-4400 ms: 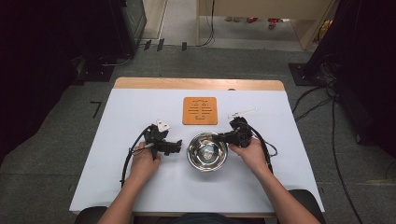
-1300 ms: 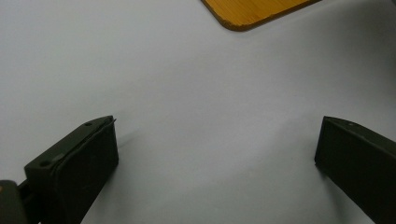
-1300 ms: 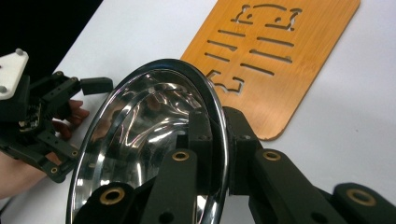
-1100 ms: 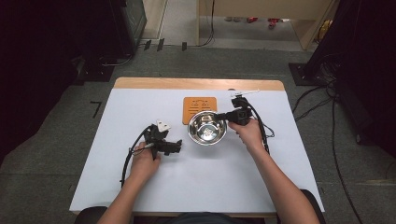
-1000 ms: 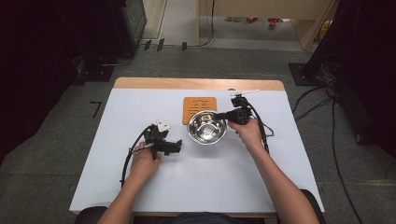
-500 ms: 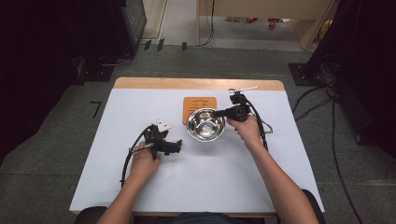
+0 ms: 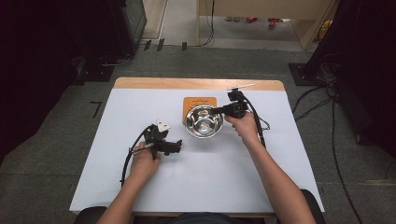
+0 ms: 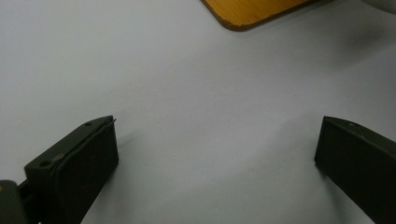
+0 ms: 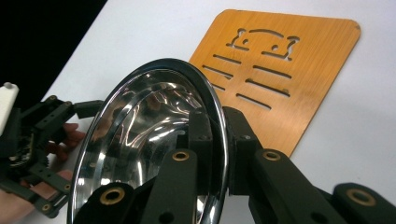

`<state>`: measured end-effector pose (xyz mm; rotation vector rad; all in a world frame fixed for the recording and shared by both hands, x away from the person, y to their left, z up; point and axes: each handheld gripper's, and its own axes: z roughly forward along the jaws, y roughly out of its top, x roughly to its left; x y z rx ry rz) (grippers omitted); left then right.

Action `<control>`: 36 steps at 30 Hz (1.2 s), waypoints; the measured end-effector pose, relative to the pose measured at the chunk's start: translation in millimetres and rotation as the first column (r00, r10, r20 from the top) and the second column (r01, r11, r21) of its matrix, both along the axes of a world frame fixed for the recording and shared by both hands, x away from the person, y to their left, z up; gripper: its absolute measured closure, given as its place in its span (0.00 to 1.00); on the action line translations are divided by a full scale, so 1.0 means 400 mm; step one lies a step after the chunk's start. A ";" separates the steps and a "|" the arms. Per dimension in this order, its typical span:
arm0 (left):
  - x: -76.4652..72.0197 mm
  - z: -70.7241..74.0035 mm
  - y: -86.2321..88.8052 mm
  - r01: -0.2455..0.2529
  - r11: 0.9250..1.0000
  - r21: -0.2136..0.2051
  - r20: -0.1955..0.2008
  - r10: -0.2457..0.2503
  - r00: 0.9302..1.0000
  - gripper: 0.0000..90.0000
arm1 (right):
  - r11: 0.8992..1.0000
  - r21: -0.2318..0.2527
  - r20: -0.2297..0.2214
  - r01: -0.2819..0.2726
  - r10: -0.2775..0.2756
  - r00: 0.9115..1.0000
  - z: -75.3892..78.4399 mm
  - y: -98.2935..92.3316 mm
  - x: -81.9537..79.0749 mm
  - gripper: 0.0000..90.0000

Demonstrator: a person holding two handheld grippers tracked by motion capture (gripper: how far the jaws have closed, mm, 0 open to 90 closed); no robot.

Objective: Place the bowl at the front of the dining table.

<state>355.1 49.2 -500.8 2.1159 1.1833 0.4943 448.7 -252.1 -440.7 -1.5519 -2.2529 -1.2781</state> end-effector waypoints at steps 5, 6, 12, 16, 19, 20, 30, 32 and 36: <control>0.000 0.000 -0.001 -0.002 1.000 -0.003 0.001 0.002 1.000 0.00 | 1.000 0.014 0.002 -0.003 0.003 1.000 0.001 0.004 0.005 0.93; 0.000 0.000 -0.001 -0.002 1.000 -0.003 0.001 0.002 1.000 0.00 | 1.000 0.017 0.002 -0.003 0.003 1.000 0.002 0.005 0.006 0.93; 0.000 0.000 0.000 -0.001 1.000 -0.003 0.001 0.001 1.000 0.00 | 1.000 0.027 0.003 -0.003 0.003 1.000 0.001 0.009 0.019 0.93; 0.000 0.000 0.000 -0.001 1.000 -0.003 0.001 0.001 1.000 0.00 | 1.000 0.007 0.010 -0.013 0.013 1.000 0.003 0.015 0.027 0.93; 0.000 0.000 0.000 -0.002 1.000 -0.003 0.000 0.002 1.000 0.00 | 1.000 0.017 0.015 -0.012 0.012 1.000 0.008 0.016 0.035 0.93; 0.000 0.000 0.000 -0.002 1.000 -0.002 0.000 0.002 1.000 0.00 | 1.000 0.021 0.013 -0.010 0.010 1.000 0.010 0.016 0.038 0.93; 0.000 -0.001 -0.001 -0.003 1.000 -0.004 0.001 0.003 1.000 0.00 | 1.000 0.022 0.027 -0.012 0.011 1.000 0.014 0.024 0.059 0.93; 0.000 -0.001 -0.001 -0.004 1.000 -0.005 0.002 0.004 1.000 0.00 | 1.000 0.016 0.034 -0.020 0.019 0.999 0.013 0.030 0.063 0.93; 0.000 -0.001 -0.001 -0.003 1.000 -0.004 0.002 0.003 1.000 0.00 | 1.000 0.016 0.046 -0.021 0.021 0.999 0.013 0.034 0.070 0.93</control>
